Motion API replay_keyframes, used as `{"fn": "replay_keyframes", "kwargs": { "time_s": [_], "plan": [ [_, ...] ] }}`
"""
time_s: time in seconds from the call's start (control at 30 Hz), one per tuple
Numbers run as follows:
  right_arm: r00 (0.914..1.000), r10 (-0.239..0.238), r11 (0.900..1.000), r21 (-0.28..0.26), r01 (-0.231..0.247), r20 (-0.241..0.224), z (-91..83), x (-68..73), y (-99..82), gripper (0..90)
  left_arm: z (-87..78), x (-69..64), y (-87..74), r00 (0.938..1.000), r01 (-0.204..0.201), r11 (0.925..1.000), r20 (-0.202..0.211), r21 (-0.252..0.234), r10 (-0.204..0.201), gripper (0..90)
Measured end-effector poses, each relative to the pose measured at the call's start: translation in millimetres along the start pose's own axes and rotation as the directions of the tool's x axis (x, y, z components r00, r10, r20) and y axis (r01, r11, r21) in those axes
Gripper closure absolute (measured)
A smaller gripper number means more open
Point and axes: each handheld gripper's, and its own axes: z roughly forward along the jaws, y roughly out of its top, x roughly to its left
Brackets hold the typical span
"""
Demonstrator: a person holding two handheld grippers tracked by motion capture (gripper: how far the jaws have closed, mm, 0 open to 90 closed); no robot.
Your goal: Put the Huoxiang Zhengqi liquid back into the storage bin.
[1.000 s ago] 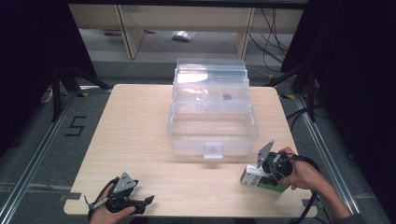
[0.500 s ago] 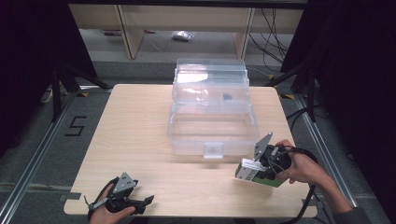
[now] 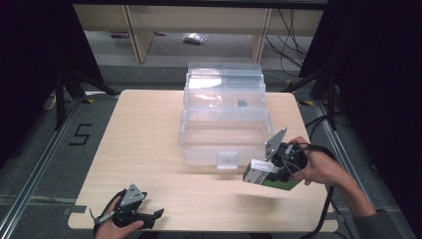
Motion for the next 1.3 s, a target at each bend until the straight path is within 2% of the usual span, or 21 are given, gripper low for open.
{"fn": "replay_keyframes", "kwargs": {
  "time_s": [0.07,0.1,0.17,0.23,0.37,0.4,0.47,0.5,0.53,0.63,0.7,0.77,0.8,0.83,0.9,0.93,1.0,1.07,1.13,1.2,1.3],
  "plan": [
    [0.9997,-0.024,0.9997,-0.007,0.024,0.010,-4.5,-2.5,5.0,64.8,-0.1,-0.3,0.0,1.0000,0.001,1.0000,0.001,-0.005,-0.001,15.4],
    [0.9999,0.001,1.0000,0.000,-0.001,0.016,-7.7,-1.6,7.2,64.8,0.1,0.1,-0.3,1.0000,-0.001,1.0000,0.002,-0.004,0.001,15.4],
    [0.9993,-0.037,0.9992,-0.013,0.037,0.007,-12.0,-6.0,12.9,64.8,0.1,0.5,-0.3,1.0000,-0.001,1.0000,0.002,-0.004,0.001,15.3],
    [0.9989,-0.045,0.9987,-0.025,0.045,0.012,-14.8,-8.6,17.0,64.8,0.5,-1.0,-0.2,1.0000,0.009,0.9999,0.000,-0.013,-0.009,15.3],
    [0.9989,-0.046,0.9986,-0.025,0.046,0.007,-21.2,-12.6,25.3,64.8,0.2,0.2,-0.3,1.0000,-0.001,1.0000,0.001,-0.009,0.001,15.4],
    [0.9998,-0.014,0.9997,-0.021,0.014,0.012,-24.0,-12.6,27.8,64.8,0.1,-0.1,-0.3,1.0000,0.001,0.9999,0.003,-0.014,-0.001,15.3],
    [0.9997,-0.013,0.9997,-0.018,0.013,0.022,-26.2,-14.4,31.0,64.8,-0.4,0.2,-0.2,1.0000,-0.003,1.0000,0.001,-0.007,0.003,15.3],
    [0.9988,-0.045,0.9987,-0.025,0.045,0.022,-27.1,-17.3,33.1,64.8,-0.4,0.3,-0.4,1.0000,-0.002,1.0000,0.000,-0.007,0.002,15.4],
    [0.9996,-0.019,0.9996,-0.022,0.020,0.023,-29.0,-16.6,34.6,64.8,-0.6,0.4,-0.3,1.0000,-0.003,1.0000,0.001,-0.006,0.003,15.4],
    [0.9993,-0.020,0.9995,-0.022,0.021,0.033,-33.1,-17.8,40.5,64.8,-0.4,0.0,-0.5,1.0000,-0.004,1.0000,0.002,-0.008,0.004,15.4],
    [0.9992,-0.027,0.9994,-0.022,0.028,0.031,-36.7,-18.4,45.3,64.8,-0.5,0.4,-0.5,1.0000,-0.004,1.0000,0.002,-0.005,0.004,15.4],
    [0.9976,-0.061,0.9971,-0.042,0.063,0.034,-39.4,-22.2,49.9,64.8,-0.4,1.0,-0.3,1.0000,-0.009,0.9999,-0.005,-0.005,0.009,15.4],
    [0.9972,-0.066,0.9966,-0.046,0.068,0.036,-41.1,-23.3,52.5,64.8,1.2,-0.5,-0.6,0.9999,0.012,0.9996,-0.006,-0.024,-0.012,15.4],
    [0.9983,-0.051,0.9981,-0.031,0.052,0.027,-43.1,-24.7,56.0,64.8,0.9,-0.2,-0.7,1.0000,0.007,0.9998,-0.005,-0.020,-0.008,15.4],
    [0.9986,-0.043,0.9987,-0.027,0.044,0.030,-44.2,-25.1,57.4,64.8,0.7,-0.1,-0.5,0.9999,0.009,0.9997,-0.009,-0.021,-0.009,15.4],
    [0.9974,-0.065,0.9973,-0.034,0.066,0.032,-45.0,-28.5,60.3,64.8,-0.5,-0.1,-0.1,1.0000,0.005,0.9999,-0.006,-0.014,-0.005,15.3],
    [0.9986,-0.044,0.9983,-0.036,0.045,0.030,-47.1,-30.8,64.0,64.8,-1.5,0.5,0.0,0.9999,-0.010,0.9999,0.004,-0.005,0.010,15.4],
    [0.9983,-0.054,0.9979,-0.035,0.055,0.021,-48.4,-35.4,68.6,64.8,-0.8,0.2,-0.6,1.0000,-0.005,0.9999,0.005,-0.011,0.005,15.3],
    [0.9987,-0.039,0.9988,-0.027,0.040,0.032,-48.4,-41.5,73.5,64.8,-1.6,0.0,-0.2,1.0000,-0.006,1.0000,0.007,-0.006,0.006,15.4],
    [0.9976,-0.063,0.9975,-0.029,0.064,0.028,-47.1,-45.4,76.0,64.8,-1.5,0.0,-0.2,0.9999,-0.009,0.9999,0.008,-0.006,0.009,15.4],
    [0.9987,-0.045,0.9989,-0.010,0.046,0.022,-43.5,-53.4,82.7,64.8,-2.0,-0.2,-0.5,1.0000,-0.002,1.0000,0.007,-0.009,0.003,15.3]
  ]
}}
